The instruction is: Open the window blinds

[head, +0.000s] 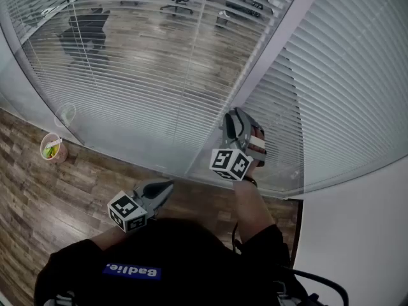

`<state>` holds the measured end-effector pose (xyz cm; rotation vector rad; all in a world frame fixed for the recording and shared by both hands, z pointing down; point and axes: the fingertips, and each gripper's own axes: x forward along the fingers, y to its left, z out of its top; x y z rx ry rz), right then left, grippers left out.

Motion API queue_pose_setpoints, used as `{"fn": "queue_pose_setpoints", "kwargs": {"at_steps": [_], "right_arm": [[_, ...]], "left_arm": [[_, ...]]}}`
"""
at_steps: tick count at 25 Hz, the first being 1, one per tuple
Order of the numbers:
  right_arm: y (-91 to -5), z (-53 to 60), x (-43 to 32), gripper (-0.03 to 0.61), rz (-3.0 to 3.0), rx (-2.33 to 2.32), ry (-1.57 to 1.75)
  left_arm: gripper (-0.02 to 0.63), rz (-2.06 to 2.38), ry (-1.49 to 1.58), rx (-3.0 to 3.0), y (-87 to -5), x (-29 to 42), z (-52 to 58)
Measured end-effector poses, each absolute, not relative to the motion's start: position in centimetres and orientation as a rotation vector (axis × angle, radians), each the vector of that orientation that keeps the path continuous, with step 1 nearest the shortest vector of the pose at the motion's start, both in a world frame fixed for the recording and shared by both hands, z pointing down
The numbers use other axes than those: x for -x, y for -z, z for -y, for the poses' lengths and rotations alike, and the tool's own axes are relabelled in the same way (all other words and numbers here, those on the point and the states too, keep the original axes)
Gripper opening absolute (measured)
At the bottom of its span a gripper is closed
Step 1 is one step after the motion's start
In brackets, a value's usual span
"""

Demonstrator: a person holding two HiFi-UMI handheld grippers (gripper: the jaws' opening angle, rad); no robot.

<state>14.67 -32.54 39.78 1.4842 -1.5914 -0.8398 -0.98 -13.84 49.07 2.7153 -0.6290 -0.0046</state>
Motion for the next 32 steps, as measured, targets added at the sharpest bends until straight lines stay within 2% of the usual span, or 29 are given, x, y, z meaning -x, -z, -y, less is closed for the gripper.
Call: {"fn": "queue_pose_setpoints", "kwargs": {"at_steps": [3,5,7,24,32], "right_arm": [[-39.44,32.48,-15.06,0.169,1.764,-1.602,0.699],[-39.18,32.47,-15.02,0.132,1.793,-1.625,0.687],[-39.09,32.45,-14.93,0.129,1.790,-1.624,0.691],[-39.90,32.41,-14.30,0.123,1.393,-1.313,0.998],[-39.11,32.10,-14.67,0.152,1.759,-1.584,0.751]], "left_arm": [[0.000,0.648,0.014,-2.704,-49.04,1.35,14.08],[0.000,0.653,0.020,-2.695,-49.07,1.51,14.19],[0.000,0.653,0.018,-2.692,-49.14,1.57,14.16],[0.000,0.623,0.011,-2.706,-49.08,1.16,14.01],[0.000,0.628,0.020,-2.701,-49.04,1.28,14.14]]}}
